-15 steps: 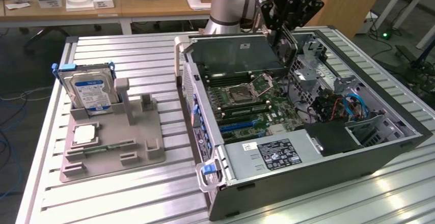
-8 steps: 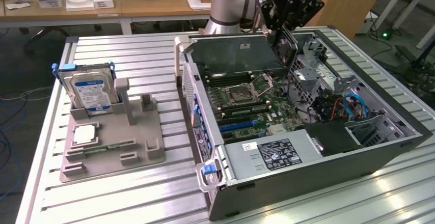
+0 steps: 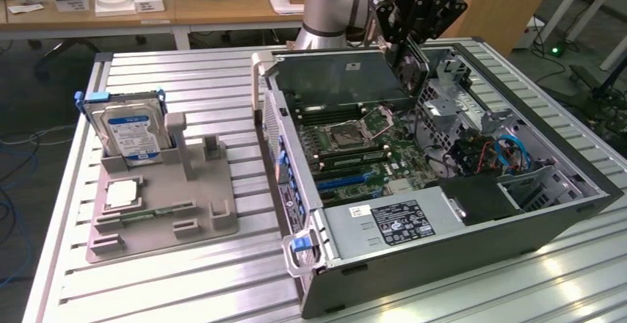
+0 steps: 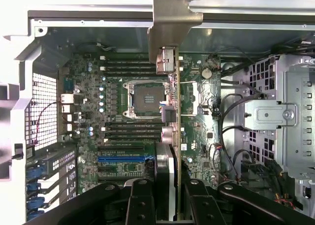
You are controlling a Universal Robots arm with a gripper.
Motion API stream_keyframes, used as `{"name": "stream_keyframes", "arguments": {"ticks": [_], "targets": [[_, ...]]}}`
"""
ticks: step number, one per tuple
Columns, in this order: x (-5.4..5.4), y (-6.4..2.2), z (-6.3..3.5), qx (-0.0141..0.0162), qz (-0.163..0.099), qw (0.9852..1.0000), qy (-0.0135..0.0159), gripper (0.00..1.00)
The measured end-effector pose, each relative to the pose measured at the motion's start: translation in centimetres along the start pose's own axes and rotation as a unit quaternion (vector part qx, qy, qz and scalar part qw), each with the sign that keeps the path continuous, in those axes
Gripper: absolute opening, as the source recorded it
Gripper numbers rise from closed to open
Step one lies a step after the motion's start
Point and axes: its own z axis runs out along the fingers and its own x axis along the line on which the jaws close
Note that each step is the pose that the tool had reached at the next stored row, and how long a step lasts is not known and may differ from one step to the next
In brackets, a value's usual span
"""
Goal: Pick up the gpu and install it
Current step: 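Insert the gpu into the slot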
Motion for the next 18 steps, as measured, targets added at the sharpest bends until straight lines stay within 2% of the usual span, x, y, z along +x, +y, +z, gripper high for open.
{"name": "stream_keyframes", "arguments": {"ticks": [8, 18], "targets": [[0.0, 0.0, 0.0, -0.0004, -0.018, 0.9998, 0.0012, 0.28], [0.0, 0.0, 0.0, -0.0011, -0.048, 0.9988, 0.0033, 0.28]]}}
